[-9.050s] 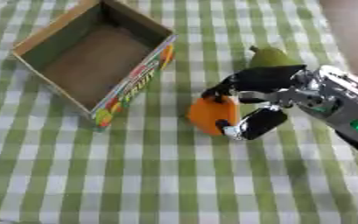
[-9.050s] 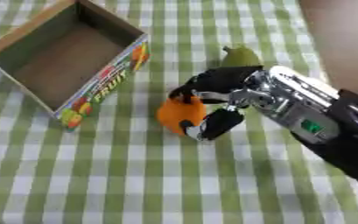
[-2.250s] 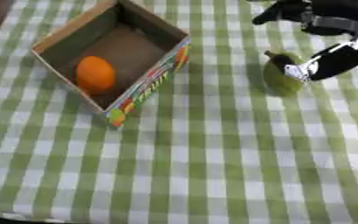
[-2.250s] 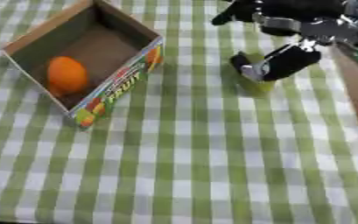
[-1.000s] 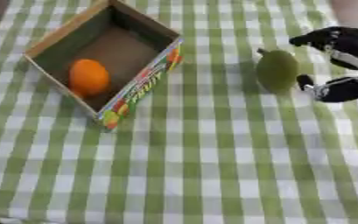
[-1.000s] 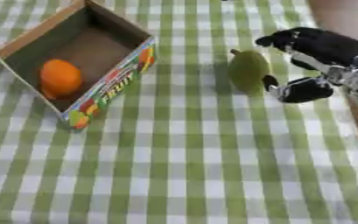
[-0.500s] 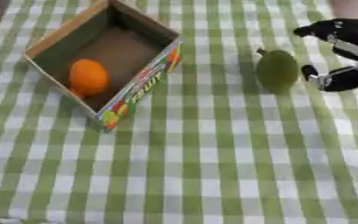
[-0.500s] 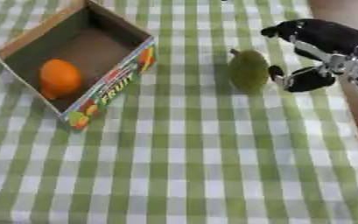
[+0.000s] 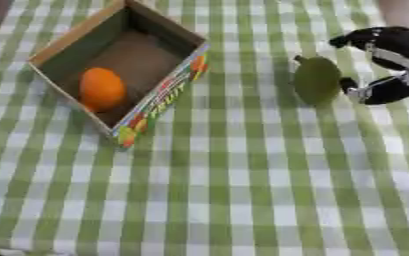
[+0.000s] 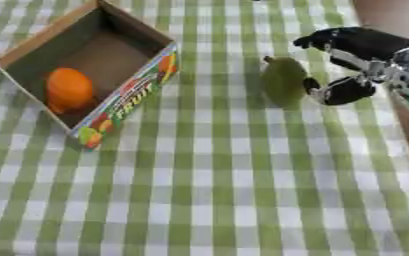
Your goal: Pick up objects on the table and place them in the box.
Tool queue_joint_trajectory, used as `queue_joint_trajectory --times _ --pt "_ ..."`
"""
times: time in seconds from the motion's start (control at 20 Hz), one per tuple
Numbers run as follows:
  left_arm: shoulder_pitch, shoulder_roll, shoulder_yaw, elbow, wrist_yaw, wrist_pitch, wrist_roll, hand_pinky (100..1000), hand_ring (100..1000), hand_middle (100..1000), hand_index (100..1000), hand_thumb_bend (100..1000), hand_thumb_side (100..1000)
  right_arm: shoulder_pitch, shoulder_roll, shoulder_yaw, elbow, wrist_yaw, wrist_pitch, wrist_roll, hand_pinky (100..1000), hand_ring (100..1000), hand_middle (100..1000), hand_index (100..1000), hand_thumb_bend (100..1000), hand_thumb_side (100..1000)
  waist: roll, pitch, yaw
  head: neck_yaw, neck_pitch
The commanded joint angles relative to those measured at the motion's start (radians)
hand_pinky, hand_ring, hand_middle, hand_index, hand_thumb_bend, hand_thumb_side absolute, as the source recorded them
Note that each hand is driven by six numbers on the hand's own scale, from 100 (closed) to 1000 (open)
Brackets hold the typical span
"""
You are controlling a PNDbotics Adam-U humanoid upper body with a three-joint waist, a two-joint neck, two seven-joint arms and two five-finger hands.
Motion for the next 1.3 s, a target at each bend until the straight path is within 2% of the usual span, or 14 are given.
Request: queue_joint_trajectory --times 0.05,0.4,0.6,1.0,1.05,1.3 --pt "-0.011 0.020 0.003 -0.014 0.008 -0.001 -0.004 714 687 675 833 183 420 -0.022 -0.015 0.003 0.005 0.007 -0.008 0.011 1000 100 888 1000 100 300 0.001 -0.021 0.005 -0.003 -0.005" --pt "-0.013 0.018 -0.001 -0.014 0.017 -0.001 -0.008 712 684 673 833 178 424 -0.056 0.001 0.045 0.063 0.047 -0.041 0.059 1000 100 909 1000 116 358 -0.001 -0.021 0.014 -0.007 -0.007" --pt "-0.015 0.017 -0.002 -0.014 0.024 0.000 -0.010 710 682 672 832 176 425 -0.074 0.015 0.066 0.102 0.070 -0.066 0.077 1000 100 908 1000 105 355 -0.004 -0.020 0.019 -0.007 -0.007" --pt "-0.016 0.016 -0.002 -0.014 0.033 0.000 -0.012 706 680 671 831 176 425 -0.108 0.034 0.089 0.157 0.105 -0.101 0.095 994 100 915 1000 144 388 -0.005 -0.021 0.021 -0.007 -0.007" --pt "-0.017 0.016 -0.003 -0.014 0.034 0.000 -0.013 706 679 670 831 172 427 -0.110 0.035 0.094 0.161 0.110 -0.106 0.099 984 100 900 975 151 416 -0.006 -0.021 0.021 -0.007 -0.006" --pt "-0.017 0.016 -0.003 -0.014 0.038 0.002 -0.015 705 678 669 830 167 429 -0.121 0.039 0.104 0.168 0.116 -0.119 0.102 968 100 835 904 100 404 -0.006 -0.021 0.020 -0.006 -0.003"
